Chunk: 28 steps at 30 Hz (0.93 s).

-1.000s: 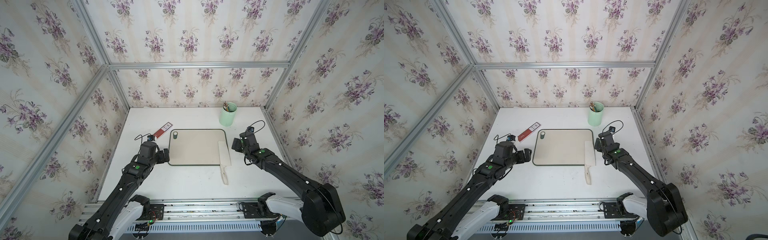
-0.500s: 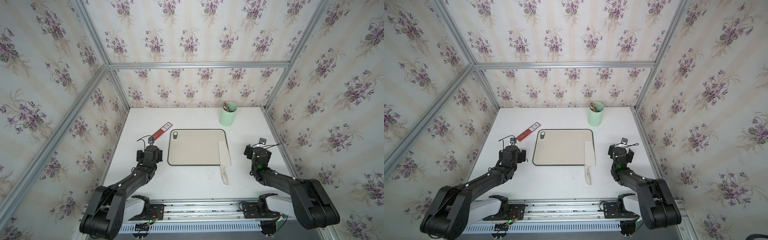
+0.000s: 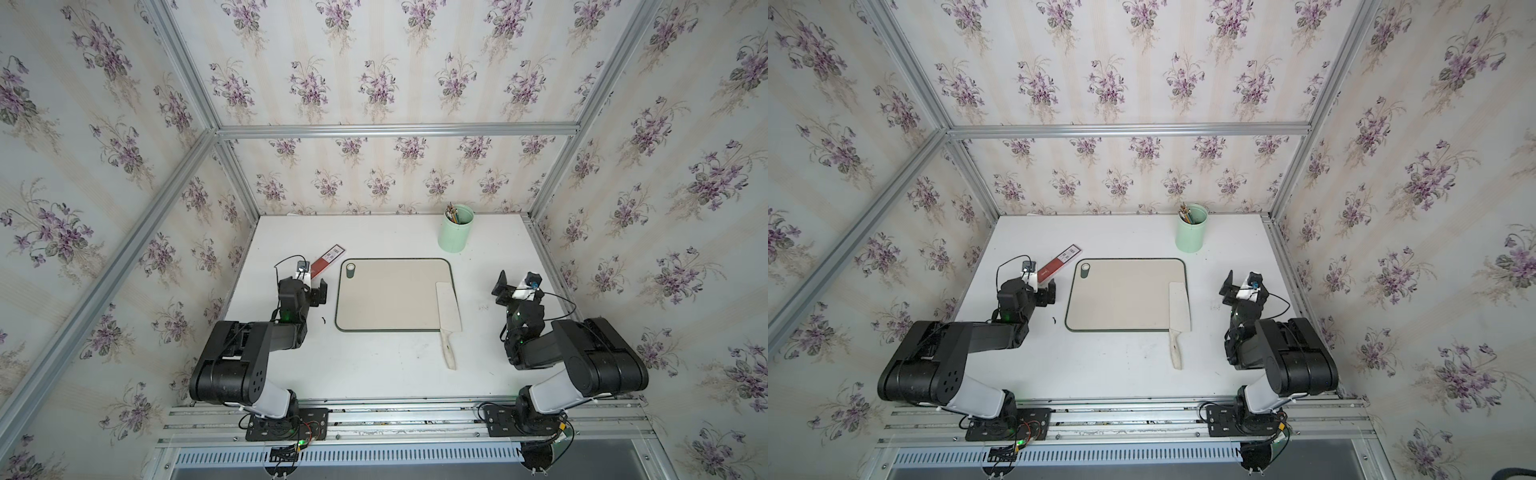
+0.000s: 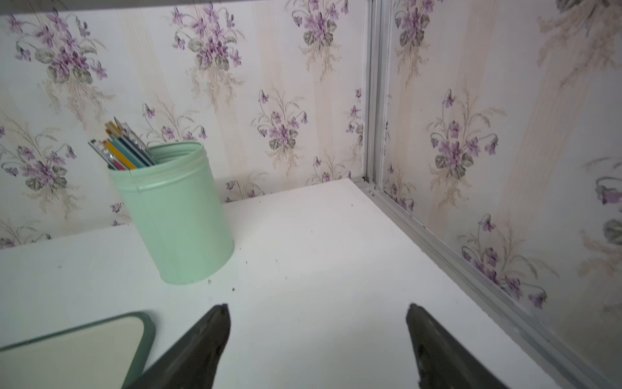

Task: Align the knife with the edge of the cutting board
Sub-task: Reset both arms

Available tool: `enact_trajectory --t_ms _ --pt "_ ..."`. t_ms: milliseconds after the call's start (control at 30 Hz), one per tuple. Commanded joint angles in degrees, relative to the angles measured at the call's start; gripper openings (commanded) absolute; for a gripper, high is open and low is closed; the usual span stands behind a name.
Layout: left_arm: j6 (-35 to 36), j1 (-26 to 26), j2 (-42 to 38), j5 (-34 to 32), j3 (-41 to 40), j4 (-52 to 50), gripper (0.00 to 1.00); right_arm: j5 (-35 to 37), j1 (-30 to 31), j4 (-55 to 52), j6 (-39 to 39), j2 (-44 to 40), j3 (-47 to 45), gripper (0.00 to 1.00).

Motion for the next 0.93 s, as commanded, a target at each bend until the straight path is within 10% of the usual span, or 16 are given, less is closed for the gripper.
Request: enact_trajectory --t_ms 0,900 --pt "-0.8 0.1 1.3 -1.9 -0.9 2.9 0.99 -1.7 0.0 -1.2 -0.7 1.1 0.0 1.00" --pt "-0.9 0.1 0.6 -1.8 -0.1 0.3 1.00 -3.6 0.0 -4.2 -1.1 0.3 1.0 1.00"
